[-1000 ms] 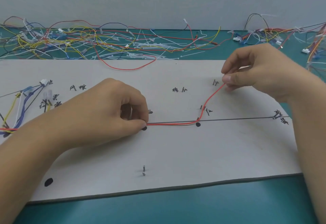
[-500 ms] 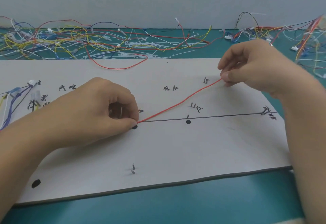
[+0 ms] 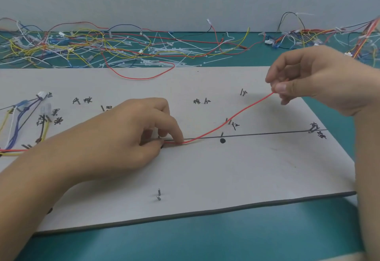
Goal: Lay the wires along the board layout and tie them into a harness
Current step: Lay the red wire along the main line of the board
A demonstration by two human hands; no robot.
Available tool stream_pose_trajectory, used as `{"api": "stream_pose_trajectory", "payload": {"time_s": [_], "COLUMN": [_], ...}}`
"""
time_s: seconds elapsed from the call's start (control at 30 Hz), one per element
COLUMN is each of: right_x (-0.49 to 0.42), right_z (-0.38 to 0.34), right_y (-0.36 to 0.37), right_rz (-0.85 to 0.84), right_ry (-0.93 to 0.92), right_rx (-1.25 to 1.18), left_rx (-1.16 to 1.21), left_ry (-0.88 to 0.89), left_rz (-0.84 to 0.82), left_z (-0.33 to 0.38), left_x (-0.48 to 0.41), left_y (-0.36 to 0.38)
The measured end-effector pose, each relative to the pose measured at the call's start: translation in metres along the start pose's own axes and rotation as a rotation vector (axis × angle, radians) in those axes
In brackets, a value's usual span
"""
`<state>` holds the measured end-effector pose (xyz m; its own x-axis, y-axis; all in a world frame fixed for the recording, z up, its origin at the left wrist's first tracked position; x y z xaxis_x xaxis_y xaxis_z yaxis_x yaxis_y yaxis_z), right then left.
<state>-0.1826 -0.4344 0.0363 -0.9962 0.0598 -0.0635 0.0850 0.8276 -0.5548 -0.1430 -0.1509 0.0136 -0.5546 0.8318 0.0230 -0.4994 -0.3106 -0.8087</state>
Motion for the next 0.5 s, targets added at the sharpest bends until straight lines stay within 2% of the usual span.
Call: {"api": "stream_pose_trajectory", "payload": {"time_s": [0.1, 0.2, 0.27, 0.33, 0.43, 0.5], "right_x": [-0.005, -0.009, -0.008, -0.004, 0.002, 0.002], "right_z": [0.011, 0.008, 0.000, -0.008, -0.011, -0.004], "right_y": [0.006, 0.013, 0.011, 0.009, 0.017, 0.028], "right_rz": [0.032, 0.028, 0.041, 0.041, -0.062, -0.158], "right_ry": [0.104, 0.130, 0.090, 0.028, 0.011, 0.050], "right_rx": [0.173, 0.288, 0.250, 0.112, -0.027, 0.041], "left_rx": [0.023, 0.004, 0.003, -0.002, -0.035, -0.041], "left_ry": [-0.003, 0.031, 0.050, 0.042, 0.034, 0.026], "left_rz": [0.021, 0.028, 0.015, 0.012, 0.012, 0.025], "left_z": [-0.001, 0.003, 0.007, 0.007, 0.009, 0.009], "left_x": [0.001, 0.001, 0.001, 0.000, -0.001, -0.001], "left_y": [-0.003, -0.001, 0.003, 0.005, 0.008, 0.008]}}
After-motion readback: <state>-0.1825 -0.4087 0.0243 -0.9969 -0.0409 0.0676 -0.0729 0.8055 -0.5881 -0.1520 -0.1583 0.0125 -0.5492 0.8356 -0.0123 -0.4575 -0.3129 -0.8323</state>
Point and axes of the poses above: each hand's wrist, its own x-axis away from the middle knuckle, its own y-axis out of the palm, z = x × y, the point moved 9 cm from there along -x, towards the middle knuckle, and after that the axes turned 7 degrees about -y, right-handed, at the moved point
